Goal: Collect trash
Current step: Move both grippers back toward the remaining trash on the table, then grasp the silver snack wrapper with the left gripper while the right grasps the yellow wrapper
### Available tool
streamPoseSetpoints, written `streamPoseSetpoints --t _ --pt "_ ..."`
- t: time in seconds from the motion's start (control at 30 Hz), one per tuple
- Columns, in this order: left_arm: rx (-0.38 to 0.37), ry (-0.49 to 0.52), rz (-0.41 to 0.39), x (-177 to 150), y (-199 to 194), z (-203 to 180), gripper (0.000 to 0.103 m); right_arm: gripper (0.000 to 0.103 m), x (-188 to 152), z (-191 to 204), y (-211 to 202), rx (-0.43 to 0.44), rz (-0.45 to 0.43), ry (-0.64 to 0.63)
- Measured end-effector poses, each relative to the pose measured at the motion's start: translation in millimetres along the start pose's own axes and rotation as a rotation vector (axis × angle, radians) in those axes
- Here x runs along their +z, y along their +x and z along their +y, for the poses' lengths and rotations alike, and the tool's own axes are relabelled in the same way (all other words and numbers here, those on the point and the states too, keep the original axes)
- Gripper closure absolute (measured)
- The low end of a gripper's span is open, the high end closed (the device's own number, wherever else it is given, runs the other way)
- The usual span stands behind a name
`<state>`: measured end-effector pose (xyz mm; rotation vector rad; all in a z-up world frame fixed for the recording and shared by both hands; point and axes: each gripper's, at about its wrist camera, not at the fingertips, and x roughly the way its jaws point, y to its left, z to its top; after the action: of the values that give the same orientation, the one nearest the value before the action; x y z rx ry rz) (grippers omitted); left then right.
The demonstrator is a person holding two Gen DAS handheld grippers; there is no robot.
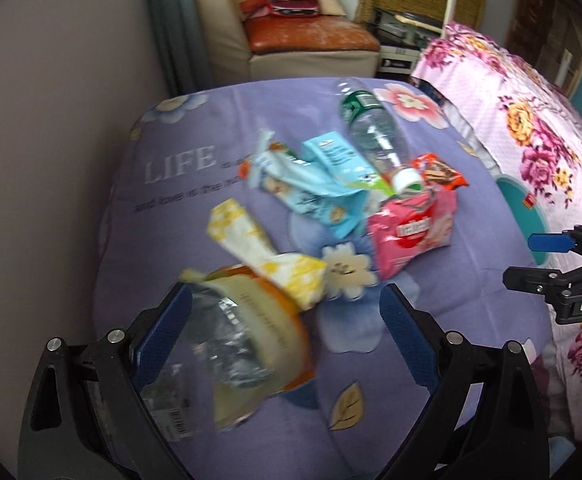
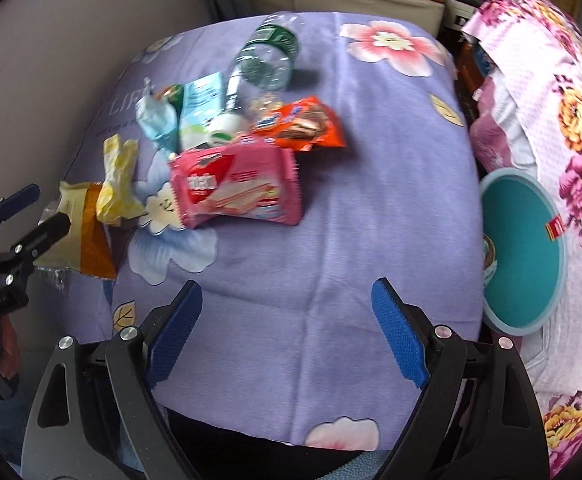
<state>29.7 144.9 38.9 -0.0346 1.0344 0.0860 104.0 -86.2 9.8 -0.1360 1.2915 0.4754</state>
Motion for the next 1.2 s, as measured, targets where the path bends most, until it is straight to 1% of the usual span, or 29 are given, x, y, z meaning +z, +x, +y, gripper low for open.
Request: streamPoseSetpoints --t 0.1,0.27,0.37,0.43,0.47,0.53,0.57,0.6,0.63,0.67,0.7,0.73,0.77,1.0,1.03,1.1,1.2 --pt "-0.014 -0.043 0.024 -11.0 2.2 19.1 0.008 0.02 4.8 19.2 3.9 -0.003 0.009 -0.037" --pt "-0.072 -0.081 0.069 -27.9 14.9 24.0 0.008 0.02 11.0 40.9 9.4 -0.004 0.019 -0.07" --pt "-0.077 -0.074 0.088 -35.6 26.0 20.5 0.008 0.02 13.4 52.5 13.2 -0.011 0.03 -0.09" --pt "-0.063 -0.079 0.102 -39.7 36.0 22.9 0.008 0.02 14.9 56.5 14.5 -0.015 0.034 -0.099" --pt "-0.061 -0.092 0.106 -41.0 40.7 26.3 0.008 0.02 15.7 58.5 14.9 -0.017 0.036 -0.103" --pt "-0.081 -0.133 0.094 -44.2 45.0 36.9 0.009 0.02 18.5 63.2 15.6 -0.017 0.04 -0.112" --pt "-0.09 -0.149 0.078 -45.6 44.2 42.0 0.021 0.02 18.5 63.2 15.6 -0.017 0.04 -0.112" --pt "-0.096 -0.151 0.073 -46.1 43.8 44.6 0.048 0.02 19.9 64.5 15.7 -0.016 0.042 -0.115" --pt "-0.107 -0.156 0.077 -46.4 43.5 48.5 0.06 0.02 22.4 67.2 16.6 -0.015 0.044 -0.12" --pt "-0.125 -0.167 0.074 -46.1 41.9 52.5 0.07 0.02 25.0 69.2 17.4 -0.013 0.046 -0.124" --pt "-0.118 -0.169 0.065 -45.3 39.2 56.4 0.072 0.02 27.6 71.5 18.3 -0.01 0.047 -0.126" --pt "-0.09 -0.163 0.051 -43.8 36.6 60.8 0.072 0.02 33.7 76.9 20.3 -0.003 0.05 -0.13" --pt "-0.083 -0.166 0.043 -42.7 35.4 66.3 0.072 0.02 37.0 79.5 21.1 0.003 0.049 -0.133" --pt "-0.096 -0.221 0.031 -37.3 43.7 105.6 0.071 0.021 71.4 118.0 42.6 0.084 0.049 -0.183" --pt "-0.105 -0.232 0.028 -36.3 45.2 112.1 0.071 0.021 79.3 128.1 53.8 0.105 0.064 -0.194" --pt "-0.112 -0.248 0.025 -35.0 46.9 121.9 0.07 0.021 86.7 138.2 65.1 0.12 0.085 -0.202" --pt "-0.116 -0.268 0.025 -34.8 49.9 132.5 0.067 0.031 97.4 162.8 91.0 0.146 0.131 -0.243"
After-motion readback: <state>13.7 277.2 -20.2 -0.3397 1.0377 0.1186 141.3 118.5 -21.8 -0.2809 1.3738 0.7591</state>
